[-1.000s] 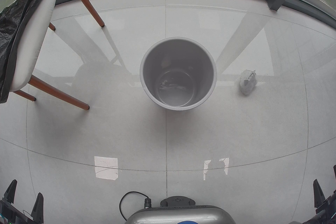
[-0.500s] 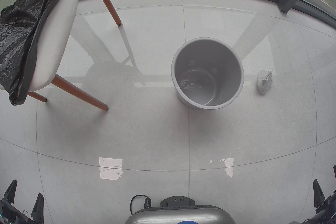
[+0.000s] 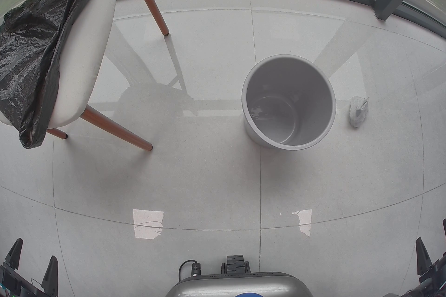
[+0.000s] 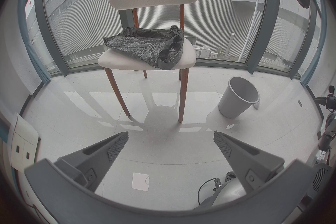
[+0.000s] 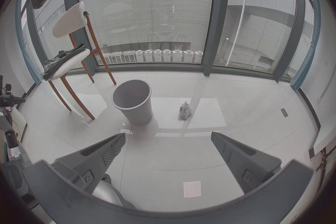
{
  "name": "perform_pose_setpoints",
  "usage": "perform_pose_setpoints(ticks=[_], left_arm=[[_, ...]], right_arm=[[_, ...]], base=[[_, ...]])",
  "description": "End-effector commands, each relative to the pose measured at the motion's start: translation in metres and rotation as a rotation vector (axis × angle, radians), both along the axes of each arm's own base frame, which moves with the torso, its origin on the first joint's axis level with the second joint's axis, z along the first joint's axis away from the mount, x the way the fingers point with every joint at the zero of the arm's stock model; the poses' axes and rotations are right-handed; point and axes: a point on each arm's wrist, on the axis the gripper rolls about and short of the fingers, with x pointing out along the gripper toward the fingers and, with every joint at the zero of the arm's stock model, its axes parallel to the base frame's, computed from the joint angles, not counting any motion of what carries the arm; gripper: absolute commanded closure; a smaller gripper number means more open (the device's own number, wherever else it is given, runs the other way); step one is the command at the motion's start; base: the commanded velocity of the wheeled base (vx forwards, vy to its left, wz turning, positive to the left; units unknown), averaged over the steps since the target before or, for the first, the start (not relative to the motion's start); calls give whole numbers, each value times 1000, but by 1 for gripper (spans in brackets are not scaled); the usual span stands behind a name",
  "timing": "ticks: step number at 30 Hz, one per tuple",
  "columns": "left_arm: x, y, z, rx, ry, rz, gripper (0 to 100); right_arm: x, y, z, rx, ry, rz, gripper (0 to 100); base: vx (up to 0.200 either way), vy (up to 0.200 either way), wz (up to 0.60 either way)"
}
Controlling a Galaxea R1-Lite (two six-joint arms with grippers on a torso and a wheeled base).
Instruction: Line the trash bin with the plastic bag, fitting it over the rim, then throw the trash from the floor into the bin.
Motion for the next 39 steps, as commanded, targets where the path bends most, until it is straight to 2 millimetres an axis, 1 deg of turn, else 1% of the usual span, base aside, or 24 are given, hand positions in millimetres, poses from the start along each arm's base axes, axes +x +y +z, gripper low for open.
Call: perform_pose_setpoints(ticks=[1,7,8,9,10,11,13,15,16,17,18,19,20,22,24,25,26,27,30,31,32,34,35,39], left_arm=[[1,0,-4,-1,18,3,0],[1,0,-3,19,5,7,0],[-1,0,4,30,-28,5,0],[-5,0,28,40,-122,-1,0],[-5,0,47,40,-167,-3,0],[2,0,60,40,-151,-11,0],[25,0,88,39,-106,-33,0],[37,-1,106,38,-100,-40,0],[50,-1,122,38,-86,-40,0],[58,-2,132,38,-86,-40,0],[70,-2,145,38,-81,-37,0],[72,-2,146,38,-81,-34,0],[92,-1,159,50,-62,-6,0],[112,3,172,55,-67,34,0],[130,5,185,62,-95,47,0],[133,6,187,62,-101,45,0],[144,6,200,74,-147,37,0],[149,6,208,79,-176,27,0],[156,5,229,104,-243,-25,0],[155,5,233,111,-255,-36,0],[153,4,246,144,-300,-71,0],[147,3,264,186,-365,-99,0],[146,2,269,198,-379,-104,0],[144,2,263,197,-310,-118,0]], right_arm=[[0,0,-5,0,1,0,0],[0,0,-5,0,1,0,0],[0,0,-5,0,1,0,0],[0,0,-5,0,1,-1,0],[0,0,-5,0,1,0,0],[0,0,-5,0,1,0,0],[0,0,-5,-2,2,2,0],[0,0,-5,0,2,2,0],[0,0,-5,-2,1,2,0],[0,0,-5,0,2,2,0],[0,0,-5,0,1,3,0],[0,0,-5,0,1,3,0],[0,0,-5,5,1,5,0],[0,0,-5,14,1,3,0],[0,0,-5,17,1,4,0],[0,0,-5,17,1,5,0],[0,0,-5,18,1,5,0],[0,0,-5,20,1,5,0],[0,0,-5,20,1,5,0],[0,0,-5,20,1,5,0],[0,0,-5,20,1,5,0],[0,0,-5,20,1,5,0],[0,0,-5,20,1,5,0],[0,0,-5,20,1,5,0]], base=[[0,0,0],[0,0,0],[0,0,0],[0,0,0],[0,0,0],[0,0,0],[0,0,0],[0,0,0],[0,0,0],[0,0,0],[0,0,0],[0,0,0],[0,0,0],[0,0,0],[0,0,0],[0,0,0],[0,0,0],[0,0,0],[0,0,0],[0,0,0],[0,0,0],[0,0,0],[0,0,0],[0,0,0]])
